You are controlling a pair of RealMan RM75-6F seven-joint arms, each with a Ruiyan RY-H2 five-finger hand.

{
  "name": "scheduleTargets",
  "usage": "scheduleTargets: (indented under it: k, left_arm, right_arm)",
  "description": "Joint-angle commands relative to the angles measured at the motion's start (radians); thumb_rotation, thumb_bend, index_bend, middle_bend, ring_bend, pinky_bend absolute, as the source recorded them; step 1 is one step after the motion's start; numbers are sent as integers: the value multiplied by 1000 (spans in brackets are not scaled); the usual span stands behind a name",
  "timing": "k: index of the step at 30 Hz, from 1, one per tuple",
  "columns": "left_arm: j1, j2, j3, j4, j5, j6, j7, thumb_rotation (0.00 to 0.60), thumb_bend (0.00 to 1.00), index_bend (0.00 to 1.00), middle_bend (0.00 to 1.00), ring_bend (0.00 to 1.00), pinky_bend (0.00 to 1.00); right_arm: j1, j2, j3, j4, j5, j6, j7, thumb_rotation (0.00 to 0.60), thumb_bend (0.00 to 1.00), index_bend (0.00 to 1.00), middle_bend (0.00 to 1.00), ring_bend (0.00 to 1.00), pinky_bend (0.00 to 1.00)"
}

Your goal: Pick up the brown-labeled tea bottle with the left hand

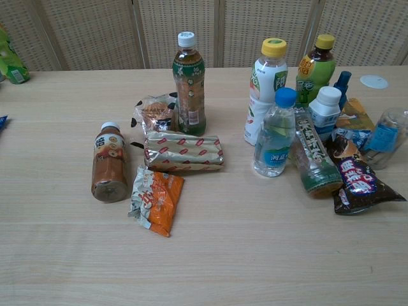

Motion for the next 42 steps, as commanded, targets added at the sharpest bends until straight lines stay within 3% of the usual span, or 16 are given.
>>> scheduleTargets:
  k: [1, 11, 18, 25, 42]
  left_arm:
    - [-3, 1, -1, -2, -1, -5, 2, 600, 300, 81, 155, 6, 0]
    - [-39, 18, 4, -4, 8, -72, 43, 600, 300, 82, 152, 6, 0]
    - [-149, 10, 4, 43, 24, -250, 109, 600, 300, 83, 146, 0, 0]
    - [-273, -83, -18, 137, 52, -394, 194, 600, 301, 72, 132, 0, 0]
    - [-495, -344, -23, 355, 66, -599, 149, 600, 302, 36, 75, 0, 0]
  right_arm:
    - [3, -3, 4, 1, 2, -2, 2, 383, 149, 0, 0, 0, 0]
    - [-10, -7, 3, 12, -4, 18, 17, 384, 149, 0, 0, 0, 0]
    - [-26, 3, 2, 10, -2, 37, 23, 379, 148, 0, 0, 0, 0]
    - [-50, 20, 3, 9, 16, 58, 24, 382, 150, 0, 0, 0, 0]
    - [-85, 46, 11, 8, 50, 79, 31, 383, 149, 0, 0, 0, 0]
